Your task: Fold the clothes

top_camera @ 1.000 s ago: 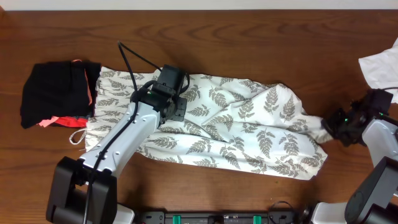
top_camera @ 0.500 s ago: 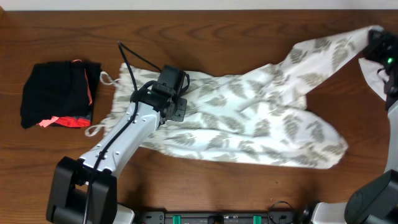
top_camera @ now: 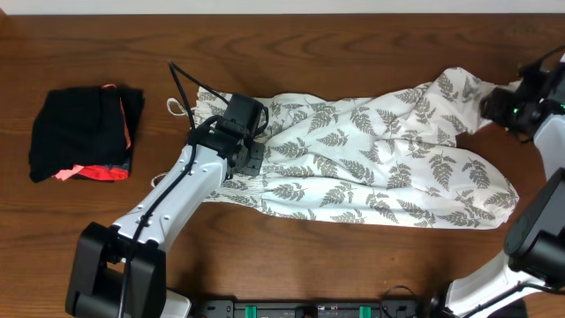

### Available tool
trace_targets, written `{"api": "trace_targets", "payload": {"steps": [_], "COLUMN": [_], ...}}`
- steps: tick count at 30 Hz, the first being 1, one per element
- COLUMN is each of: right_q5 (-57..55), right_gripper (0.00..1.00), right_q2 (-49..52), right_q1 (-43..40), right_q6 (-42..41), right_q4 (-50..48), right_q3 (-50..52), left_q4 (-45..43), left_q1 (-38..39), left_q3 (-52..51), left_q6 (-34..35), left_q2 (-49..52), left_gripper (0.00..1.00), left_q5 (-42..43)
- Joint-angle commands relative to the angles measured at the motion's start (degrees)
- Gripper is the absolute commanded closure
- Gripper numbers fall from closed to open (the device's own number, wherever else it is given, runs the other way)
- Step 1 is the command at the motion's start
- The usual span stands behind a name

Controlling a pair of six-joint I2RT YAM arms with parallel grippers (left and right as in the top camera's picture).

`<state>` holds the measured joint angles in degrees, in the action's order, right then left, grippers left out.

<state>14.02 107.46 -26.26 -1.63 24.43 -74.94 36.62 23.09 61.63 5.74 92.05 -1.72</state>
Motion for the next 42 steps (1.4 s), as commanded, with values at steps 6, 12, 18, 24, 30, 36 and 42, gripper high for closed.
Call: {"api": "trace_targets", "payload": {"steps": [6, 12, 18, 24, 30, 36, 42], "right_q5": [1.05, 5.66, 1.29, -4.81, -7.80, -7.54, -8.68], "right_gripper": [0.45, 0.53, 0.49, 0.45, 0.44, 0.44, 0.46], "right_q2": [-8.87, -15.45, -16.65, -16.33, -14.14, -9.97, -3.13], "right_q1": [-0.70, 1.05, 7.93, 19.08, 30.05, 36.20, 39.87], "right_q6": [0.04, 2.47, 9.94, 11.13, 9.77, 7.78, 5.20], "right_q4": [6.71, 26.27, 37.33, 42.49, 43.12, 42.51, 40.41], "right_q3": [-0.94, -0.92, -0.92, -0.90, -0.70, -0.70, -0.70], "left_q4": [0.22, -0.92, -4.81, -6.80, -7.63, -7.61, -7.58], "left_q1": [0.13, -0.04, -2.97, -5.42, -5.25, -5.25, -5.29], "left_q3": [0.11, 0.11, 0.11, 0.04, -0.92, -0.92, -1.05], "left_q6": [-0.76, -0.28, 8.90, 9.62, 9.64, 9.62, 9.62], "left_q2": [0.26, 0.26, 0.26, 1.53, 6.36, 10.69, 11.47], "left_gripper": [0.70, 0.70, 0.70, 0.69, 0.69, 0.70, 0.70], "left_q5": [-0.31, -0.44, 0.52, 7.63, 9.16, 9.25, 9.25]}}
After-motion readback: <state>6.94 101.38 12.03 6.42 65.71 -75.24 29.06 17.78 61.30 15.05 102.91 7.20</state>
